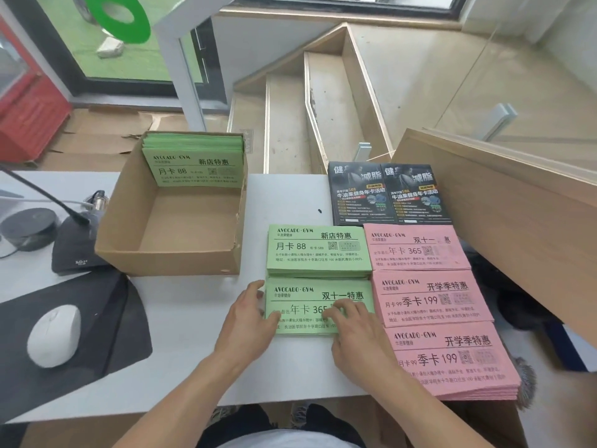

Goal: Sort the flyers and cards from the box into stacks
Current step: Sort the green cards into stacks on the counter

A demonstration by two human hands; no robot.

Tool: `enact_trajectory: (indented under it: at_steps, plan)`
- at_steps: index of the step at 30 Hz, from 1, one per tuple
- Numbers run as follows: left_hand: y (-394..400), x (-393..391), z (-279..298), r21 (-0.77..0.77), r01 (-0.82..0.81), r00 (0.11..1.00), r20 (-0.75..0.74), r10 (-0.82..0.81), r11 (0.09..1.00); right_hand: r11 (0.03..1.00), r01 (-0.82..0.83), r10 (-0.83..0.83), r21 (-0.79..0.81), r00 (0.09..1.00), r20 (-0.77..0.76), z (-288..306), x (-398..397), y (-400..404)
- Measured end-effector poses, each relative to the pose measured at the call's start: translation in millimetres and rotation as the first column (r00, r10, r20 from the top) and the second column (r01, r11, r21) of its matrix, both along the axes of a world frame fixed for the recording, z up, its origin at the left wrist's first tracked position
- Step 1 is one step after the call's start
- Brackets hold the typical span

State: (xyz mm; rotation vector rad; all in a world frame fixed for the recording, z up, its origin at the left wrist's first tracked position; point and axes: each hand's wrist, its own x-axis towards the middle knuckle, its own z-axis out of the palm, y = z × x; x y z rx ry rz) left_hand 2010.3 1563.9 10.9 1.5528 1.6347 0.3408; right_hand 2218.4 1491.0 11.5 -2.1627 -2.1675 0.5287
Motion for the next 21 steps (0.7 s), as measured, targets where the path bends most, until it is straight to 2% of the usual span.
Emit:
enact_trajectory:
  at_steps: [1,3,6,8,10,12,15,17,21]
  plan:
    - [-2,-2,5,0.029,0.015,1.000,0.006,-0.015,0.999,1.000,0.007,-0.007,-0.006,1.000,-0.018,8,0,4]
    - [-6,-10,17,0.230,0.068,0.998,-0.013,-0.066,0.971,0.996,0.048,-0.041,0.074,0.995,-0.095,27,-7,17]
    - [6,-33,34,0.575,0.110,0.992,-0.012,-0.126,0.811,0.971,0.081,-0.028,0.225,0.972,-0.232,52,-34,55]
    - [29,-61,49,0.694,0.046,0.996,0.026,-0.090,0.718,0.959,0.066,0.025,0.276,0.949,-0.314,64,-70,93]
    - [58,-82,56,0.749,0.044,0.999,-0.034,-0.027,0.661,0.953,0.038,0.077,0.299,0.929,-0.363,70,-95,126]
    - [92,-116,58,0.733,0.069,0.980,-0.177,0.091,0.677,0.951,-0.005,0.131,0.310,0.912,-0.388,74,-129,165]
    - [139,-157,56,0.589,0.076,0.912,-0.368,0.183,0.805,0.948,-0.089,0.187,0.304,0.932,-0.310,78,-167,226]
    - [160,-172,54,0.511,0.079,0.884,-0.432,0.176,0.856,0.953,-0.132,0.187,0.273,0.964,-0.188,75,-183,265]
    - [186,-180,49,0.405,0.111,0.882,-0.460,0.098,0.908,0.974,-0.138,0.137,0.180,0.990,0.015,62,-197,328]
